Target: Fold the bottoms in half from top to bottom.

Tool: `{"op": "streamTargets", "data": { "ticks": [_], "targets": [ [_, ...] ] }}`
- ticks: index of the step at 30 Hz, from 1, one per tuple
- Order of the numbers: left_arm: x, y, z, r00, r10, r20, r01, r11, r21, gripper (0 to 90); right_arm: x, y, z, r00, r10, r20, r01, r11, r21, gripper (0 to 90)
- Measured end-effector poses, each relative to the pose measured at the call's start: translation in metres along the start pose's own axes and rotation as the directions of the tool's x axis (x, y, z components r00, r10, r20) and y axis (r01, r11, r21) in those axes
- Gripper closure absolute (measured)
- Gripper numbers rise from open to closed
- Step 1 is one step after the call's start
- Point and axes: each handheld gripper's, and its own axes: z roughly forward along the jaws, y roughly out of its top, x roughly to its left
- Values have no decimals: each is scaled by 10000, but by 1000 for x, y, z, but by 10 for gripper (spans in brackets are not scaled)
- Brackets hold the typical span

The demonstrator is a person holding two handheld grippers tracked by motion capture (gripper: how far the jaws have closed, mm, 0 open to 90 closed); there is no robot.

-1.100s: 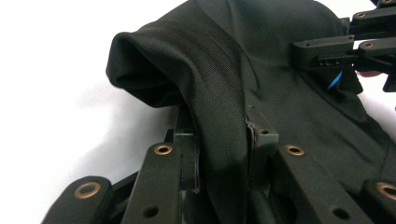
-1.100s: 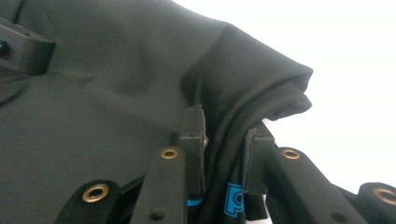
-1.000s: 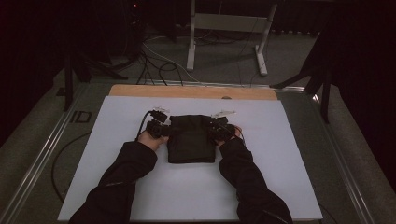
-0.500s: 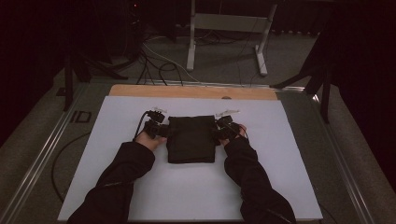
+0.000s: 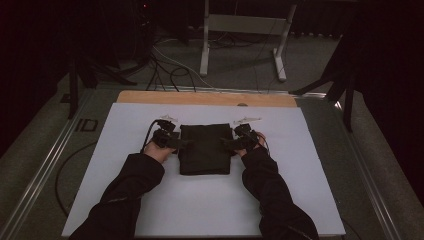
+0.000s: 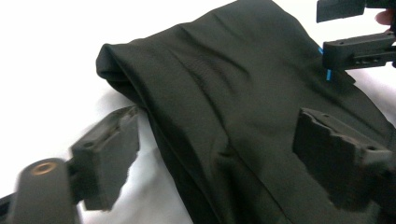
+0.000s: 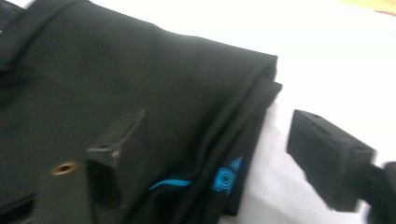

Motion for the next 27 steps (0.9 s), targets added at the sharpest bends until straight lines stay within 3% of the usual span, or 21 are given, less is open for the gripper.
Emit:
{"op": "streamTargets", "data": {
  "ticks": [2, 12, 27],
  "targets": [
    [-4, 0, -3, 9995, 327, -37, -326, 9992, 236, 20, 3, 2, -3, 9996, -43, -291, 44, 10000, 16, 135],
    [-17, 4, -14, 9963, 845, 144, -849, 9960, 264, 6, 10, 6, -8, 9959, -459, -785, 455, 9989, -68, 106],
    [-29, 10, -19, 9891, 1383, 501, -1402, 9894, 381, 5, 14, 11, -15, 9901, -885, -1089, 853, 9958, -339, 91]
  ]
}}
